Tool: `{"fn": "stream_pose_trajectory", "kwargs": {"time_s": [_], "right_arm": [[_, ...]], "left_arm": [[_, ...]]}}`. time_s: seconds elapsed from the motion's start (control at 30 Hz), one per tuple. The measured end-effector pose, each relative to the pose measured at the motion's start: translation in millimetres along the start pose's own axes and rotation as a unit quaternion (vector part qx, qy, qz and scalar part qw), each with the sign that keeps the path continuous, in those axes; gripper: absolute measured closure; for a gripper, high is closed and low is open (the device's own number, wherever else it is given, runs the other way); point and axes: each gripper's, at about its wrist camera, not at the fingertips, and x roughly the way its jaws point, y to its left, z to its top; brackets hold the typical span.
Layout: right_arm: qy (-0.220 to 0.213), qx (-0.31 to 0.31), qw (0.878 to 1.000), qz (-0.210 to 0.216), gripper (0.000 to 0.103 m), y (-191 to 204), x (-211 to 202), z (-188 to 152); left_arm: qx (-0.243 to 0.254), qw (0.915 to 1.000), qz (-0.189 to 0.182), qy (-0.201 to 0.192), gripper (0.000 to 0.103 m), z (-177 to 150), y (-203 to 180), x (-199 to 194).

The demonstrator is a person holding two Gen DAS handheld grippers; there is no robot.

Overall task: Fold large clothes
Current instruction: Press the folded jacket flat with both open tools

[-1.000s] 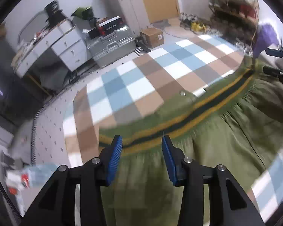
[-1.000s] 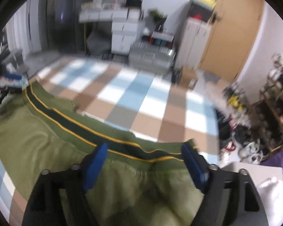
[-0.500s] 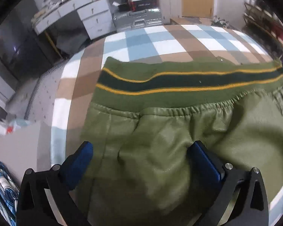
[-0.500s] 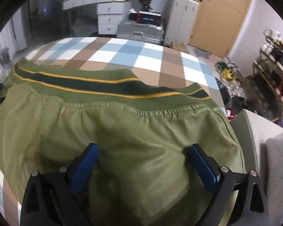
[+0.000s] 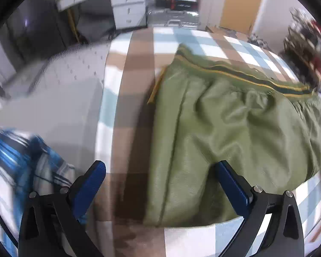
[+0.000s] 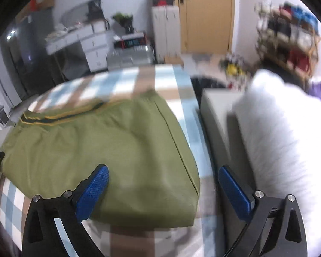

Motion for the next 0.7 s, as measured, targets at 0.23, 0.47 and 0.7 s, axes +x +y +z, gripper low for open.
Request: {"fn": "stream_pose_trajectory", "kwargs": {"time_s": [0.23, 0.47, 0.7], "right_arm": [[0.026, -0.031, 0.999, 0.036, 0.001, 20.3, 37.6, 8.2], [0.092, 0.072, 0.973, 0.199, 0.040, -8.4, 56.9, -7.0], [0.102, 0.053, 0.964, 0.240, 0.060, -3.8, 13.2, -46.2]], "left_arm": [[0.027, 0.9990, -0.014, 0.032, 0.013, 9.1, -7.0, 32.5], [0.027, 0.9968, -0.067, 0.035, 0.082, -1.1, -22.6, 25.5], [0.028, 0.9940, -0.087, 0.061, 0.090, -35.3, -14.6, 0.5]]}}
